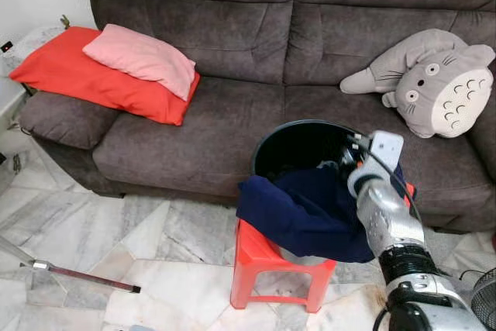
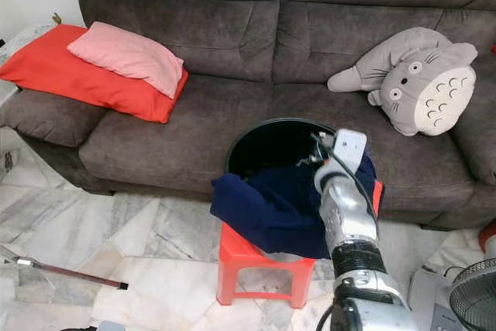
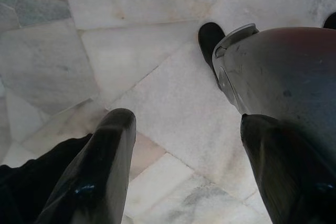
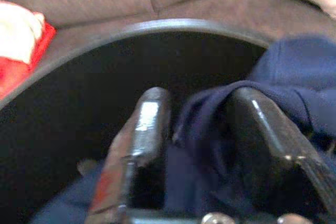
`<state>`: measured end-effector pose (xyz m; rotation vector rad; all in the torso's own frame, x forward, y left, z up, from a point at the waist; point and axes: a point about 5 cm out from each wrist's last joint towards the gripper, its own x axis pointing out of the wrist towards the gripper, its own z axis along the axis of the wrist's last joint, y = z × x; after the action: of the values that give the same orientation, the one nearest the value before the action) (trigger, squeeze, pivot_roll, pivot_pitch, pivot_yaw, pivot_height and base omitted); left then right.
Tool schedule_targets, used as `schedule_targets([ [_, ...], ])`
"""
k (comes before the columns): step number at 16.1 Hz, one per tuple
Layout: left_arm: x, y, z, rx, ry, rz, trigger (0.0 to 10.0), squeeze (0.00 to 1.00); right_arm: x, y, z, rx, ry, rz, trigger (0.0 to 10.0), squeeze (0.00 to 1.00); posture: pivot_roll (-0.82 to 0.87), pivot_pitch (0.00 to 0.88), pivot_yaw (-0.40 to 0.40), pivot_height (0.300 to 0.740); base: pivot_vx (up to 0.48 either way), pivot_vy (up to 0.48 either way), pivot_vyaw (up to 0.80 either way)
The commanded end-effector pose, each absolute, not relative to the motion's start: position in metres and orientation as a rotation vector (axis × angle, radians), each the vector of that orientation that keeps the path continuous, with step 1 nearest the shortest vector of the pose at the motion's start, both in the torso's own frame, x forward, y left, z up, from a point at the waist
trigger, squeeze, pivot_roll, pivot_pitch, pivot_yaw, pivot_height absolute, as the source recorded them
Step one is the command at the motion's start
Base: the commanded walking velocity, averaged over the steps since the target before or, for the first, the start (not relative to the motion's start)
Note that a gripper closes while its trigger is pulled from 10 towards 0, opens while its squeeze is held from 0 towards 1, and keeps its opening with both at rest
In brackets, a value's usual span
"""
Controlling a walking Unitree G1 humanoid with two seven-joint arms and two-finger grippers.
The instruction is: Hang hanger
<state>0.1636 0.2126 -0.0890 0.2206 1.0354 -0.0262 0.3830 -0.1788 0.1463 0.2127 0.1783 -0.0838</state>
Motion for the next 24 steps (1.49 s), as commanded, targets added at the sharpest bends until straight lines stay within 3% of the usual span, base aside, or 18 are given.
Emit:
schedule_targets([
  [1,0.149,0.210,-0.095,0.224,1.089,-0.058,10.0,0.00,0.379,-0.173,0.147,0.265,0.184,-0.074,10.0,1.00,-0.08,0.161,0.017,0.740,0.000,0.000,0.00],
  [6,0.148,0.210,-0.096,0.227,1.093,-0.067,10.0,0.00,0.366,-0.160,0.168,0.274,0.105,-0.077,10.0,1.00,-0.09,0.148,0.015,0.740,0.000,0.000,0.00],
  [7,0.148,0.210,-0.096,0.226,1.093,-0.067,10.0,0.00,0.357,-0.154,0.172,0.274,0.076,-0.078,10.0,0.00,-0.10,0.142,0.014,0.740,0.000,0.000,0.00],
  [11,0.147,0.208,-0.096,0.220,1.080,-0.063,10.0,0.00,0.323,-0.153,0.192,0.166,-0.166,-0.129,10.0,0.00,-0.11,0.118,0.010,0.740,0.000,0.000,0.00],
  [15,0.148,0.209,-0.096,0.202,1.073,-0.061,10.0,0.00,0.297,-0.161,0.190,0.174,-0.242,-0.201,10.0,0.00,-0.11,0.104,0.011,0.740,0.000,0.000,0.00],
  [18,0.151,0.210,-0.094,0.205,1.066,-0.057,10.0,0.00,0.292,-0.170,0.189,0.181,-0.224,-0.290,10.0,0.00,-0.11,0.136,0.013,0.740,0.000,0.000,0.00],
  [24,0.151,0.209,-0.095,0.198,1.068,-0.051,10.0,0.00,0.290,-0.169,0.190,0.178,-0.232,-0.294,10.0,0.00,-0.10,0.162,0.008,0.740,0.000,0.000,-0.62],
])
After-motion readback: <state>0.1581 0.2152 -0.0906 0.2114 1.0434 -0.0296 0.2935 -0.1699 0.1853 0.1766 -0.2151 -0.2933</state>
